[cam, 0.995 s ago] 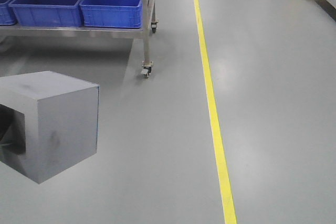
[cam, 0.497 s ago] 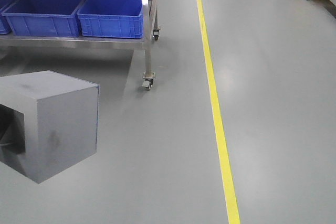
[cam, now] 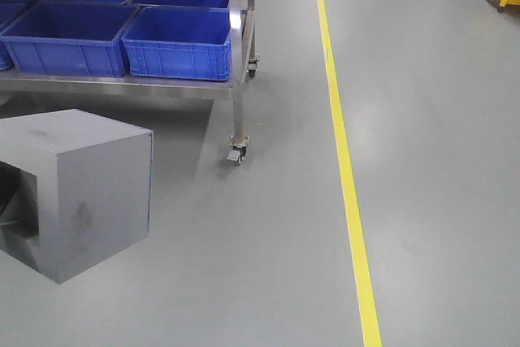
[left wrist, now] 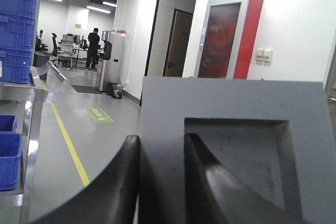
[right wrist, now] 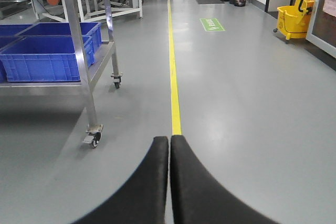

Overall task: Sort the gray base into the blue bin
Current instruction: 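Turn the base away from the table holding the block in the left gripper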

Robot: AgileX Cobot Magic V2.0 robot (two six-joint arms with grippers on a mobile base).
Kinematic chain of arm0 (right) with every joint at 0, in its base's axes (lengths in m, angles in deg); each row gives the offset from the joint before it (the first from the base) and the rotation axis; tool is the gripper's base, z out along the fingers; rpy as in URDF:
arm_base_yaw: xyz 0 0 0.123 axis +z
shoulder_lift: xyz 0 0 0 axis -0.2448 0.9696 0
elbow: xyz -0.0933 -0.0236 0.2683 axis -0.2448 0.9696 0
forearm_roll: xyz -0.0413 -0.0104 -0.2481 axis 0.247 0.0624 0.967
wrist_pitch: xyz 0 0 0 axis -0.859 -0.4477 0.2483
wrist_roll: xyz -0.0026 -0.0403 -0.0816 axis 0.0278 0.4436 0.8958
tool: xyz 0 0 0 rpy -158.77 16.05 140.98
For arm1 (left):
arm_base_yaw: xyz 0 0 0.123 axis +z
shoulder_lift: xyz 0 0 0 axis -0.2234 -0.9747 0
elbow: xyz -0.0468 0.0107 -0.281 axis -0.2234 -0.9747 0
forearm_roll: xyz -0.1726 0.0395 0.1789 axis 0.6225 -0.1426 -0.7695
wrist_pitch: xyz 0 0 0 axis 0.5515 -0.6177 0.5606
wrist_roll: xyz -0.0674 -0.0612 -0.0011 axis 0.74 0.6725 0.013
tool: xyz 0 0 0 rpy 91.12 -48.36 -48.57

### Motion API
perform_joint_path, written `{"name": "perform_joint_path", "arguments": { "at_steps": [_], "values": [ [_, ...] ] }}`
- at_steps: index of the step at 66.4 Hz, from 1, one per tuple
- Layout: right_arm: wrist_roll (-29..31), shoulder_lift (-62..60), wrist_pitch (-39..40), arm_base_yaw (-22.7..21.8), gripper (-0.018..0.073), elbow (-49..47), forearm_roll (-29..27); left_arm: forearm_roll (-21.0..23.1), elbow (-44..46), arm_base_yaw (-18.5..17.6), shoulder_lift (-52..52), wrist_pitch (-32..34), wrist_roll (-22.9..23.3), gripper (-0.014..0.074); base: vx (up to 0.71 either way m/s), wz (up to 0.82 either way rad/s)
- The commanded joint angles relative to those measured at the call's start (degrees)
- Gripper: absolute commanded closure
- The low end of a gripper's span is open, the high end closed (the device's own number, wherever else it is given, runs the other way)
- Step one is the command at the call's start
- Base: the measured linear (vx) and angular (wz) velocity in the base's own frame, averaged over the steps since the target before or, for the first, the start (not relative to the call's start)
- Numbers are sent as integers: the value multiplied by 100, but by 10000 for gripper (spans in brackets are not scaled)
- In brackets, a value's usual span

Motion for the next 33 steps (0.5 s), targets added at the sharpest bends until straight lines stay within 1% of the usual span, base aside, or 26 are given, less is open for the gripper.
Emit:
{"name": "perform_joint_path", "arguments": {
  "at_steps": [1,20,33],
  "values": [
    [70,108,415,-22,564,9,25,41,166,-25,3,577,72,594,38,3],
    [70,108,415,-22,564,9,25,41,166,-25,3,573,72,594,35,6],
    [70,108,415,-22,564,9,25,41,166,-25,3,559,72,594,29,21]
  ]
}}
